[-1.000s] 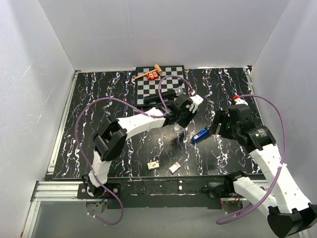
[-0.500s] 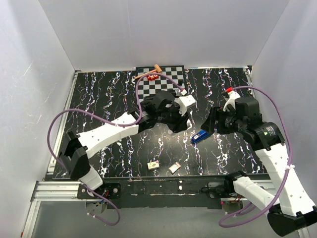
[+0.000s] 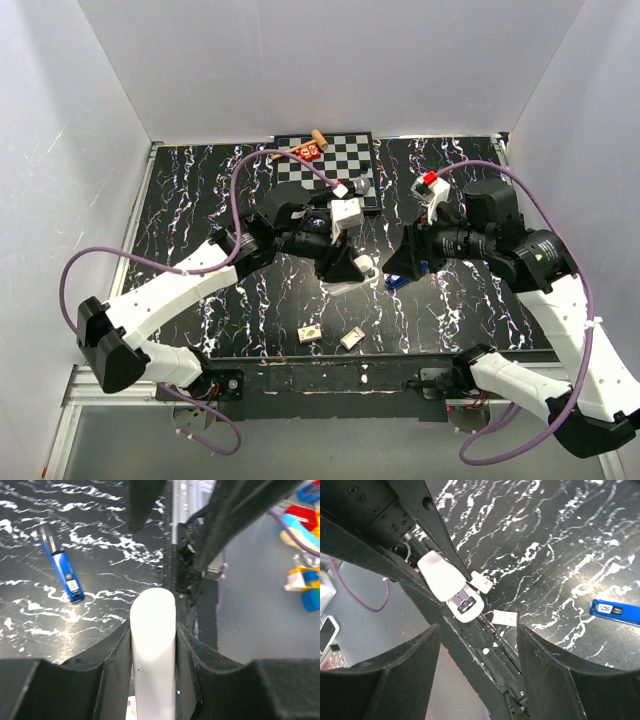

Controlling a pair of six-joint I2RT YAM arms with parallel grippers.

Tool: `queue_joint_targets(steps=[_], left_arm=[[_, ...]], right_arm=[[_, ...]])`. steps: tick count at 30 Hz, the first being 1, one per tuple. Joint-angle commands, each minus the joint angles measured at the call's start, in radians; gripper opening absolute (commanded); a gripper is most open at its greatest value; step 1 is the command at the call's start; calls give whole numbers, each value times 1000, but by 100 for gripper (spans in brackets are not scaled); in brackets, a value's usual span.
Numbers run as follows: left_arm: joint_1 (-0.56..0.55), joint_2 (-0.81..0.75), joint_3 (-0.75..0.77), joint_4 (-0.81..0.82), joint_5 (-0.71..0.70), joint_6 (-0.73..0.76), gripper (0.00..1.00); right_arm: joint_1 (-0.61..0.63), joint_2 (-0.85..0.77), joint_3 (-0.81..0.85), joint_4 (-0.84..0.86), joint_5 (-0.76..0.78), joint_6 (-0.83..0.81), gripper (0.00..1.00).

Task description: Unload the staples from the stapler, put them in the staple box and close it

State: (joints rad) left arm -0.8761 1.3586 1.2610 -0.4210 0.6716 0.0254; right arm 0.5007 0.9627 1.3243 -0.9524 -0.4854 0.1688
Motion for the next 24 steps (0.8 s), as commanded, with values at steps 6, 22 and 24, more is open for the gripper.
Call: queue_joint_targets(steps=[6,22,24], left_arm=[[28,-139,-51,77,289,-80,0],[68,-142,-98,198,401,-202,0],[69,-144,-106,218,414,-217,0]], right_arm=[[160,14,115,21,-87,-112,65],[331,45,92,127,-6,-78,56],[332,45,90,141,-13,-74,55]])
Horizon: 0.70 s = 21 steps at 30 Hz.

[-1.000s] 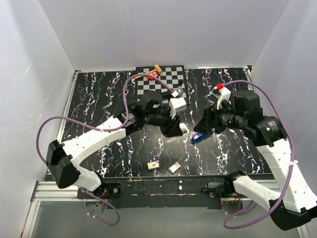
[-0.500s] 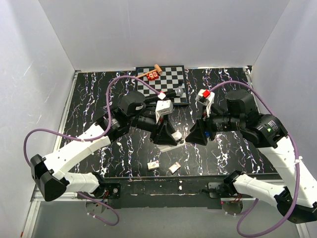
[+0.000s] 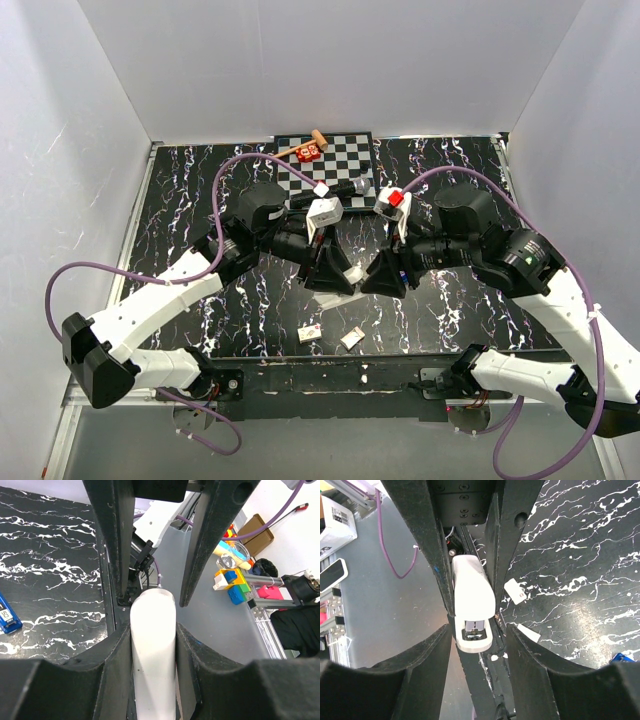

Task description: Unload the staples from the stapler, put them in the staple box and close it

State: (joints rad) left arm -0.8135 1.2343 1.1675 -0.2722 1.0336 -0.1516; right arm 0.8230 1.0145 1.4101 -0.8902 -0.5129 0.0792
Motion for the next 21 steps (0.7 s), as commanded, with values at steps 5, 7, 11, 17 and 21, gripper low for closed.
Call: queue_joint_targets(steps=[5,7,11,17,21], left_arm=[[11,-22,-28,113,72,-68,0],[14,-25,-31,120,69,-72,0],[27,-27,-25,123,68,-77,0],[31,-30,-22,129,60,-81,0],[33,-27,-17,139,63,-89,0]], right_arm=[[16,-2,1,99,13,25,48],[18,-1,1,99,2,24,46],[22,-7,-3,97,-9,24,45],[25,-11,-20,92,-16,24,44],[27,-10,-25,97,-26,27,41]])
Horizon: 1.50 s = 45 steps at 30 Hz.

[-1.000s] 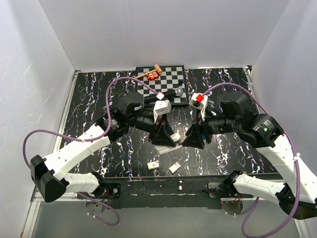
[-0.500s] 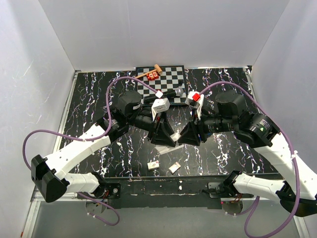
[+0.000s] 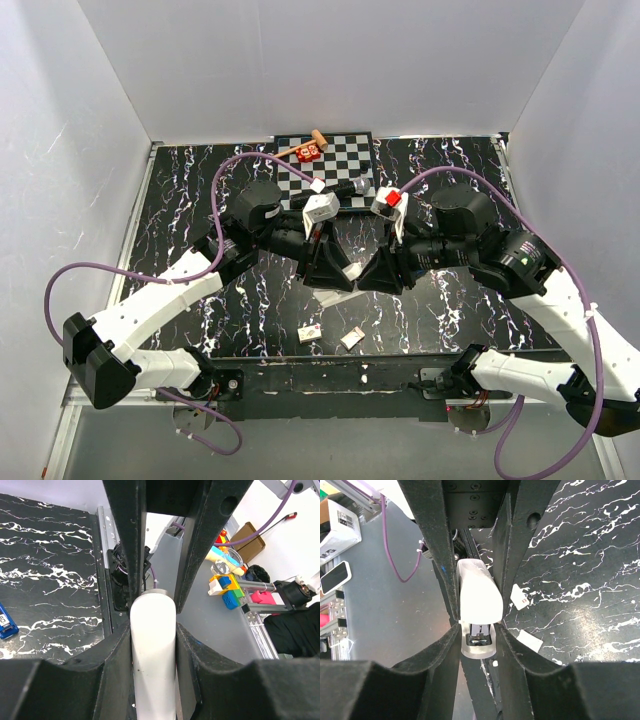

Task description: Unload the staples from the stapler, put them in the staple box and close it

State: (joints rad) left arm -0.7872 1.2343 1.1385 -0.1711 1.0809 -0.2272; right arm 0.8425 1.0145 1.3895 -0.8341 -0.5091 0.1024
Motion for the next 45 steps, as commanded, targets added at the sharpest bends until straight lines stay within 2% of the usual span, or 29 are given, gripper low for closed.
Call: queue_joint_targets(steps=[1,10,16,19,26,45], left_arm=[[5,-26,17,39,17,-15,0],[6,-24,3,107,51,-58,0],[6,-47,-6,145,44,-83,0],[8,-58,-9,165,27,-98,0],[22,-114,-80,360,-52,-213,0],[32,-190,-108,358,-254,-199,0]], right_arm=[[9,-10,-4,43,-29,3,40],[15,-8,-29,78,-39,17,34],[21,-27,-61,90,-51,20,1],[24,-51,-98,115,-65,26,1],[32,-94,-179,162,-80,62,1],[49,-159,-311,243,-120,129,1]])
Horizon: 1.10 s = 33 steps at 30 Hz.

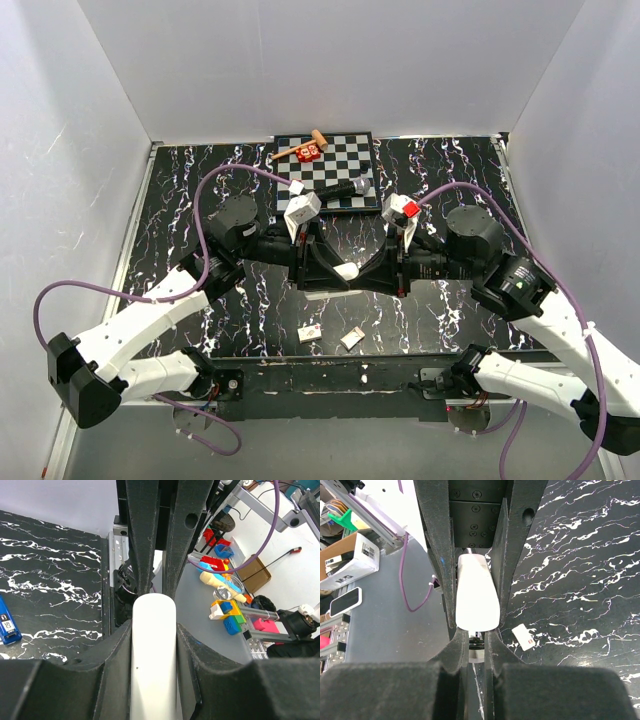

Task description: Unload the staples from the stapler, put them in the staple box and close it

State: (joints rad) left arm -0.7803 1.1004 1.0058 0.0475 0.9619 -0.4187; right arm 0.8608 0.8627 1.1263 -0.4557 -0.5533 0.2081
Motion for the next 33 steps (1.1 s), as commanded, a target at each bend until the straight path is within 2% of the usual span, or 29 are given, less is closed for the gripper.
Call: queue_joint_targets(steps=[1,13,33], left_arm=[[27,-57,24,143,-140,-8,0],[46,-91,5,161,-199,-15,0],[81,-126,-16,232,-216,-48,0]], right_arm=[[32,-10,-51,-135,-79,24,1],[47,-24,-89,-127,-111,40,1],[95,-63,-192,-74,-119,100,1]])
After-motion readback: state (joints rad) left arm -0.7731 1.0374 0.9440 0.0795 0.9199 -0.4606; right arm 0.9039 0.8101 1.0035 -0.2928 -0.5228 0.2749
